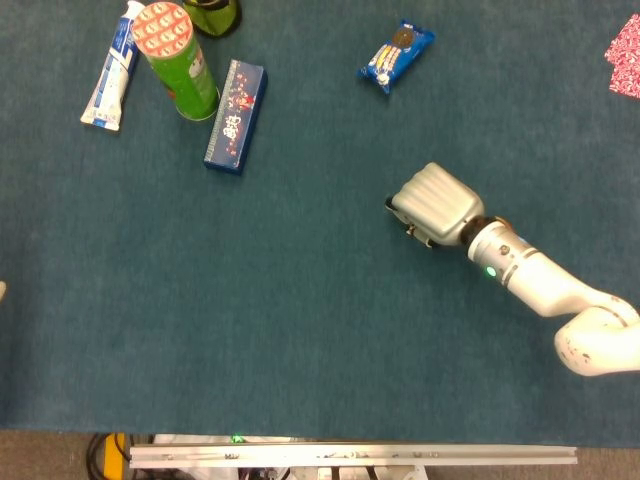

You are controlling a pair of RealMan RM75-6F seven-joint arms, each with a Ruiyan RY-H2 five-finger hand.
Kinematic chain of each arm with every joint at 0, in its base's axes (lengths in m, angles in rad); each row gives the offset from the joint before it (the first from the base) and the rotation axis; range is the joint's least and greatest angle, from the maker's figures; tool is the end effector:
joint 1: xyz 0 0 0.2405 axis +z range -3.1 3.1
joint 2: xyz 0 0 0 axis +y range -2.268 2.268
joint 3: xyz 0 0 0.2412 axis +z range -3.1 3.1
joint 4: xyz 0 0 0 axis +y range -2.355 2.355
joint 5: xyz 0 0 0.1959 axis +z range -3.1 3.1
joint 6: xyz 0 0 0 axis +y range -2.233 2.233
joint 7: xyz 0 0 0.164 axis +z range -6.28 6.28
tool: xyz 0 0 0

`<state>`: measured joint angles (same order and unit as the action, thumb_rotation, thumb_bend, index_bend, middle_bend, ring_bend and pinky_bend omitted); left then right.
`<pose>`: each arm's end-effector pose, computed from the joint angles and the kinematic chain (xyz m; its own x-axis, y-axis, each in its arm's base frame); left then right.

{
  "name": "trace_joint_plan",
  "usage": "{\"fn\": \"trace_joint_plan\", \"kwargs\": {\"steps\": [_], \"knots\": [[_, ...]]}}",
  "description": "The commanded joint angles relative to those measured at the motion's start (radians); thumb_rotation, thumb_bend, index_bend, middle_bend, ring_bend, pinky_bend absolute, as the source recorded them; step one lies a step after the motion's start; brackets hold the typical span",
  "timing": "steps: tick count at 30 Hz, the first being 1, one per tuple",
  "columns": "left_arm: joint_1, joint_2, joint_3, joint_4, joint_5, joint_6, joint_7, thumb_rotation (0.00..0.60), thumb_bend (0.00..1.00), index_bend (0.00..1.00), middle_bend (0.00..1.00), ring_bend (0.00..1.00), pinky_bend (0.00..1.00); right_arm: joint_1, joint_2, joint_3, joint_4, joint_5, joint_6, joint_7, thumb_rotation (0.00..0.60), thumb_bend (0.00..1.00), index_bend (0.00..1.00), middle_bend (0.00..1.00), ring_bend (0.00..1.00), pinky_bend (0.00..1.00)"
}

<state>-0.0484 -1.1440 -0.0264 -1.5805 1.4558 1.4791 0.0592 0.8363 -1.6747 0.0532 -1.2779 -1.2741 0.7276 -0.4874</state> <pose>-0.3118 0.1830 0.1591 0.4507 0.0496 0.8913 0.8888 0.0675 -0.4532 -0.1333 -0.3265 -0.0853 0.7888 -0.2318 0.5692 -0.5507 -0.6779 0.4871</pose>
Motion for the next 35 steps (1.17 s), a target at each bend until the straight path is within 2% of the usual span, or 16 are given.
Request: {"fn": "trace_joint_plan", "kwargs": {"steps": [1,7,12,16,24,30,35], "knots": [[0.0,-0.001,-0.001,0.002,-0.001,-0.001,-0.003,0.6,0.14,0.04,0.04,0.05,0.07,-0.003,0.002,0.001,-0.002,-0.004,0.009,0.015,0.6,0.34,0.66,0.99,1.0,1.0],[0.003,0.0,0.001,0.008,0.0,0.002,-0.01,0.6,0.14,0.04,0.05,0.05,0.07,-0.021,0.039,0.0,-0.038,-0.016,0.037,0.064,0.6,0.34,0.69,1.0,1.0,1.0],[0.002,-0.001,-0.001,0.009,-0.001,0.0,-0.013,0.6,0.14,0.04,0.04,0.05,0.07,-0.053,0.116,-0.008,-0.134,-0.039,0.081,0.12,0.6,0.34,0.69,1.0,1.0,1.0],[0.0,-0.004,0.0,0.011,0.003,-0.004,-0.015,0.6,0.14,0.04,0.05,0.05,0.07,-0.096,0.19,-0.031,-0.225,-0.069,0.127,0.187,0.6,0.34,0.7,1.0,1.0,1.0],[-0.006,-0.003,0.003,0.002,0.015,-0.006,-0.005,0.6,0.14,0.04,0.05,0.05,0.07,-0.178,0.285,-0.096,-0.313,-0.188,0.25,0.261,0.6,0.34,0.71,1.0,1.0,1.0],[-0.012,-0.006,0.006,-0.008,0.02,-0.016,0.009,0.6,0.14,0.04,0.05,0.05,0.07,-0.226,0.319,-0.137,-0.324,-0.222,0.284,0.299,0.6,0.34,0.71,1.0,1.0,1.0],[-0.015,-0.008,0.009,-0.015,0.022,-0.021,0.019,0.6,0.14,0.04,0.05,0.05,0.07,-0.241,0.318,-0.134,-0.295,-0.214,0.28,0.321,0.6,0.34,0.71,1.0,1.0,1.0]]}}
